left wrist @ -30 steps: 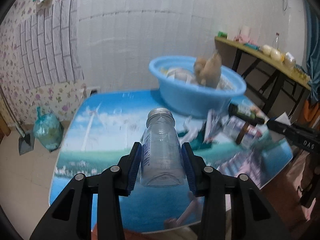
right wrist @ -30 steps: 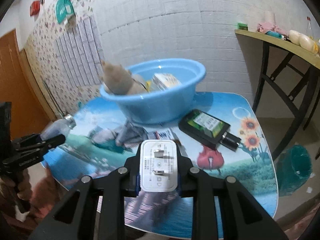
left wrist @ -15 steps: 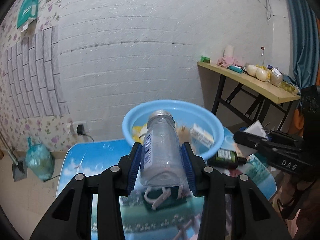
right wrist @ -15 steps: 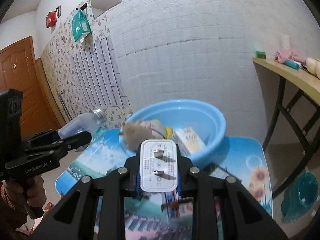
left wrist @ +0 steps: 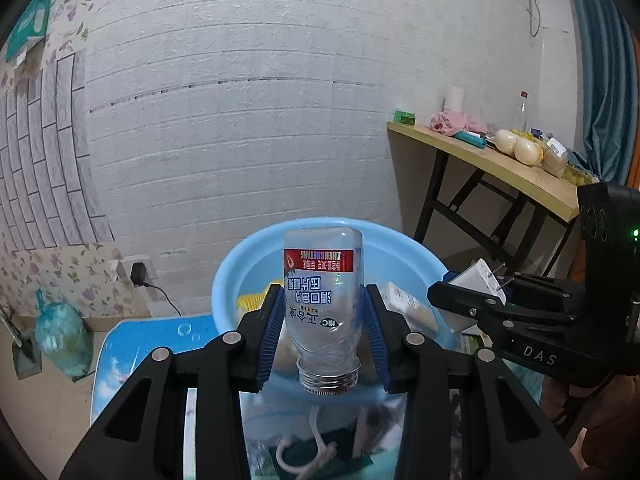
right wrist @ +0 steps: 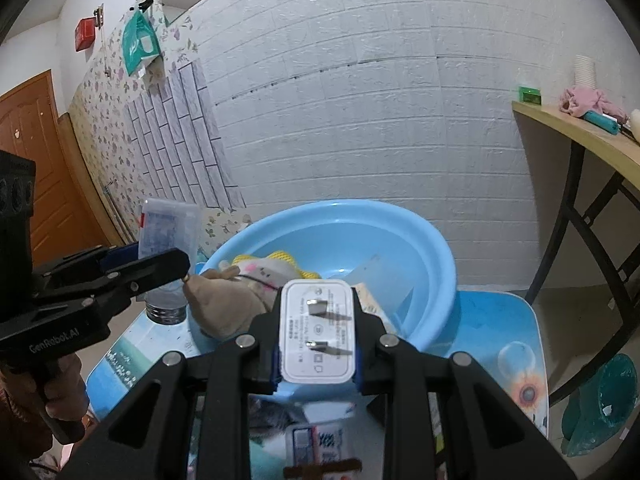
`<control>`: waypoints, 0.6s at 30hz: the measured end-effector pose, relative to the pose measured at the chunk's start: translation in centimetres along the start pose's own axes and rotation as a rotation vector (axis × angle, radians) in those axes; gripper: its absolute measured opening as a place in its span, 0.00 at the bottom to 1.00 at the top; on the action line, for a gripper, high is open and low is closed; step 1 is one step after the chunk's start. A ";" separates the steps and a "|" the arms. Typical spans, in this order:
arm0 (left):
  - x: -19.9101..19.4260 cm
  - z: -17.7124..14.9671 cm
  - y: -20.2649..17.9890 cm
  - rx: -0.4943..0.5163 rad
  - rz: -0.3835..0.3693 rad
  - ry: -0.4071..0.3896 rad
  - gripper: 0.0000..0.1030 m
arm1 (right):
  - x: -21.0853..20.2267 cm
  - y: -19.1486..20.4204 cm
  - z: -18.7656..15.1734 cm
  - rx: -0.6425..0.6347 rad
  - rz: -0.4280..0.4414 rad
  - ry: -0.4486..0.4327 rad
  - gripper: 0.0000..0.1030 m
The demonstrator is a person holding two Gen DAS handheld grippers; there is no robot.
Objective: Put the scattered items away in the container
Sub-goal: 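Carry the jar with the left tool and the charger with the right tool to the basin, then open both tools over the basin, releasing the jar and charger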
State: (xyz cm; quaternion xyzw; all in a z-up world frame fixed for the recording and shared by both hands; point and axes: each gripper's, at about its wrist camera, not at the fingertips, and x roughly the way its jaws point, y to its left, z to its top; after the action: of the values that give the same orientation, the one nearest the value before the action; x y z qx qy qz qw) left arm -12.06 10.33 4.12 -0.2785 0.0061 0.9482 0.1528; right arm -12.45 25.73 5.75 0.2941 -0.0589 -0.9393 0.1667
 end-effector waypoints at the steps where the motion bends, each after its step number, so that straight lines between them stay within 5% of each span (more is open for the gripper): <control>1: 0.4 0.3 0.2 0.001 0.002 -0.003 0.37 | 0.3 -0.2 0.2 0.001 -0.002 -0.001 0.24; 13: 4.5 1.9 0.7 0.024 -0.005 0.010 0.38 | 4.4 -0.8 1.9 -0.008 0.010 0.022 0.24; 18: 5.2 2.0 0.2 0.048 -0.015 0.013 0.61 | 5.1 -0.6 2.3 -0.019 0.011 0.027 0.26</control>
State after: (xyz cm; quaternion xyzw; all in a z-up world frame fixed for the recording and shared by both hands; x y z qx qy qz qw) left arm -17.34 11.81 3.08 -0.2812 0.0275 0.9447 0.1666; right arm -17.87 24.51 4.74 0.3050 -0.0490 -0.9348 0.1754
